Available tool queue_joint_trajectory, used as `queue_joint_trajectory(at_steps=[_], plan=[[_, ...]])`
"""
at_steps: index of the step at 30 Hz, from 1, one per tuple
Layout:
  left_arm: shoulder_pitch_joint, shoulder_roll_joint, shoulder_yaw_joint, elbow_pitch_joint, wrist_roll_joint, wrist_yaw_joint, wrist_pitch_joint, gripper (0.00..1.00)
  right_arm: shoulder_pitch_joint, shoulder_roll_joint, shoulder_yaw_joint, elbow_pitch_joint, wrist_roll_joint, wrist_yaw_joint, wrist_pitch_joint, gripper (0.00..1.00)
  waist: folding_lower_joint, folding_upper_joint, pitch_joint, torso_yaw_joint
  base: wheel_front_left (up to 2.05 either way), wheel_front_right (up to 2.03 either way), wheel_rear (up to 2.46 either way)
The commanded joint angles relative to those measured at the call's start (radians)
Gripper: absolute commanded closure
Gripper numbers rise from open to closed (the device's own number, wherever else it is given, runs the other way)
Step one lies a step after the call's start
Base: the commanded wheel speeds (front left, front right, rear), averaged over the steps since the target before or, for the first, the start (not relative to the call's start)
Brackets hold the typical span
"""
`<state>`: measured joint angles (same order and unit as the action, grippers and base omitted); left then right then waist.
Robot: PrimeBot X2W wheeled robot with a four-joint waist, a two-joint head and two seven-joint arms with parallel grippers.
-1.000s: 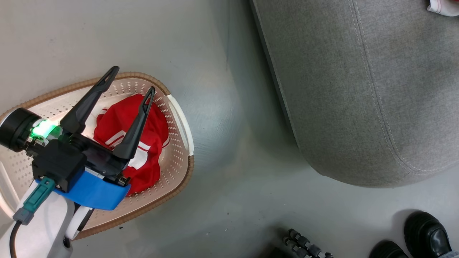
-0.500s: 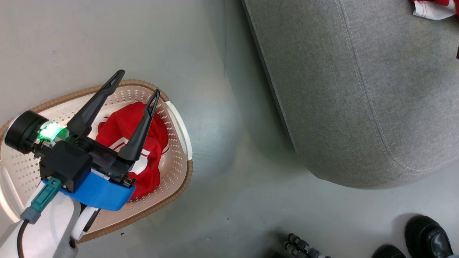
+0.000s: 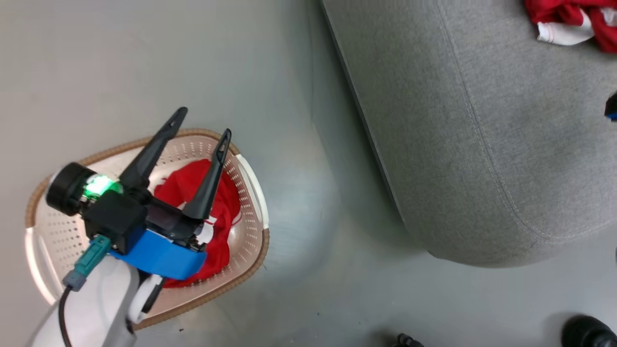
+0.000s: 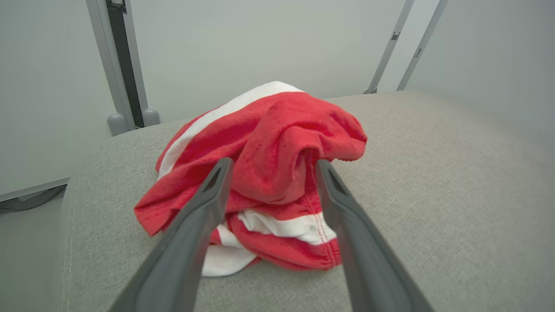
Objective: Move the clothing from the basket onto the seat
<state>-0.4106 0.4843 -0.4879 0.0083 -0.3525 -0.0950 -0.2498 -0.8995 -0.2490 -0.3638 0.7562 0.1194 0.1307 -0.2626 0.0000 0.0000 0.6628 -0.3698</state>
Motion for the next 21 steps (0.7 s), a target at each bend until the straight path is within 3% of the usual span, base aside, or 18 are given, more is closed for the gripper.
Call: queue_joint_trajectory(at_steps=[1,8,13,21], plan=[[0.006,-0.018,-0.002,0.017,-0.01,-0.004,-0.009,0.0,0.034,-0.003,0.0,-0.007,-0.003,0.0,-0.003,0.0,0.0,0.0,-0.06,0.023,0.0,0.0,0.0],[0.067,-0.148,0.035,0.113,-0.028,-0.014,-0.016,0.0,0.217,-0.018,0.03,-0.084,-0.022,0.0,-0.003,0.0,0.0,0.0,-0.249,0.097,0.0,0.0,0.0],[0.133,-0.234,0.101,0.167,-0.016,-0.026,-0.016,0.0,0.374,0.009,0.062,-0.188,-0.026,0.0,-0.003,0.0,0.0,0.0,-0.376,0.155,0.0,0.0,0.0],[0.206,-0.312,0.196,0.241,-0.008,-0.037,-0.017,0.0,0.587,0.08,0.132,-0.317,-0.012,0.0,-0.003,0.0,0.0,0.0,-0.521,0.231,0.0,0.0,0.0]])
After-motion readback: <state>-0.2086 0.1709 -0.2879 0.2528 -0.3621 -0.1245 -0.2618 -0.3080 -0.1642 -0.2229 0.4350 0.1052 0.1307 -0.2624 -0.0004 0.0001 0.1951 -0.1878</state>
